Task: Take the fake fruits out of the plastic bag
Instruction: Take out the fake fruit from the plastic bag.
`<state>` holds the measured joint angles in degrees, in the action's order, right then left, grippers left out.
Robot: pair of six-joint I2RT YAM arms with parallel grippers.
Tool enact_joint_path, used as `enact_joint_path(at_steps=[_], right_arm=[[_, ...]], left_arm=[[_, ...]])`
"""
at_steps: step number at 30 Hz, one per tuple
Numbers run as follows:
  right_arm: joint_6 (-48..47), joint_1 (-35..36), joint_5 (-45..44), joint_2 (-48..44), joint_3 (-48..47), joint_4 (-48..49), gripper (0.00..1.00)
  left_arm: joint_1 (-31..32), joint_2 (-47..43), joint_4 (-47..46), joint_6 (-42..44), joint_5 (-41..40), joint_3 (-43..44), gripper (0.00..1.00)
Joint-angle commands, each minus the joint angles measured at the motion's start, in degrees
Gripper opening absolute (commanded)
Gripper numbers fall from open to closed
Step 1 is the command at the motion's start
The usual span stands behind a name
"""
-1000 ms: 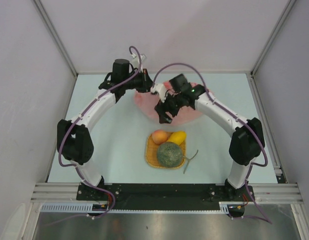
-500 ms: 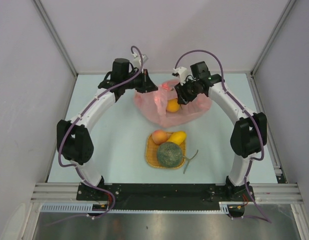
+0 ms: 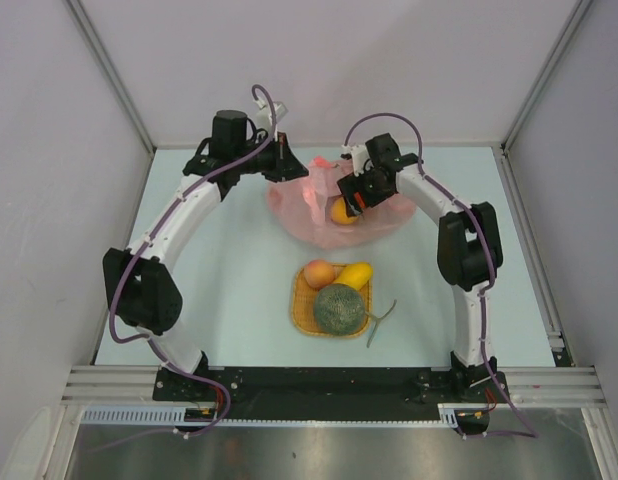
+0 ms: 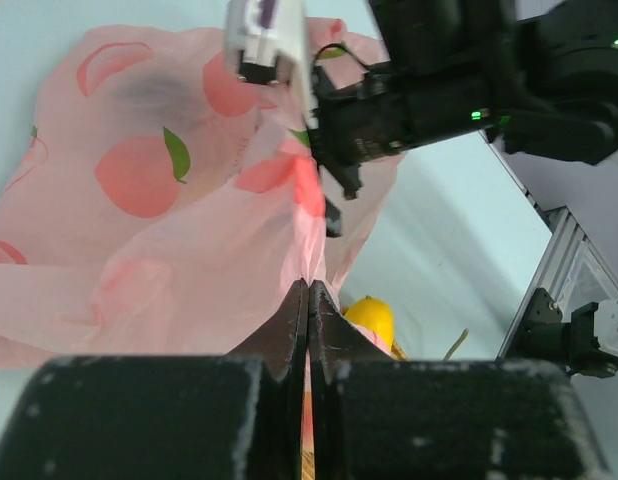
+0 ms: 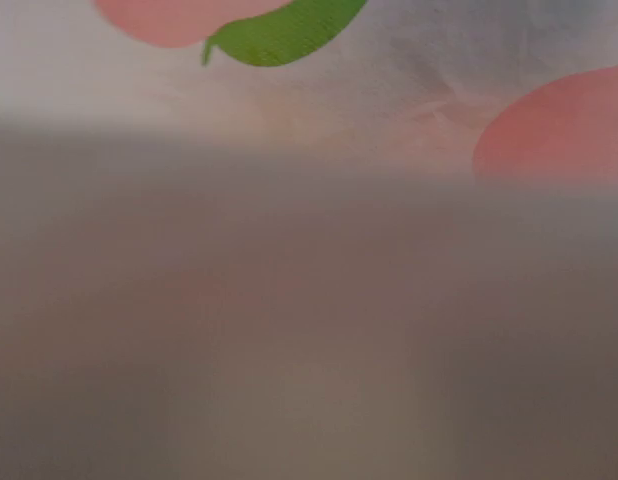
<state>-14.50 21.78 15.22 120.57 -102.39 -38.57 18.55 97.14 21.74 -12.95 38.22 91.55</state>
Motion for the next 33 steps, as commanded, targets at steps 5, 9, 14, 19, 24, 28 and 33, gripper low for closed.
enact_joint_path(at_steps=[5, 9, 14, 19, 24, 28, 33], right_arm=[[6.0, 1.2, -2.7, 7.0, -9.8, 3.2, 0.91], [6.4, 2.2, -2.1, 9.1, -11.5, 3.1, 0.91], [6.6, 3.1, -1.5, 10.6, -11.5, 3.8, 0.91], [5.7, 3.6, -2.4, 12.1, -13.9, 4.2, 0.8], [1.4, 3.9, -4.6, 10.8, -14.1, 3.9, 0.59], [-1.8, 3.8, -4.5, 7.0, -10.3, 3.2, 0.53], [-5.7, 4.0, -1.4, -1.6, -4.6, 0.2, 0.48]], left_arm=[[-0.3, -1.8, 1.9, 2.5, 0.8, 1.8, 0.0], [-0.2, -2.0, 1.3, 1.9, 0.5, 1.2, 0.0], [-0.1, -1.5, 0.6, 1.4, 0.4, 1.3, 0.0], [-0.2, -1.3, 0.6, 1.3, 0.4, 1.3, 0.0], [-0.1, -1.1, 0.6, 1.6, -0.1, 1.0, 0.0], [-0.2, -0.4, 0.6, 1.6, 0.0, 1.9, 0.0], [-0.4, 0.8, -0.7, -1.5, 2.0, 2.3, 0.0]])
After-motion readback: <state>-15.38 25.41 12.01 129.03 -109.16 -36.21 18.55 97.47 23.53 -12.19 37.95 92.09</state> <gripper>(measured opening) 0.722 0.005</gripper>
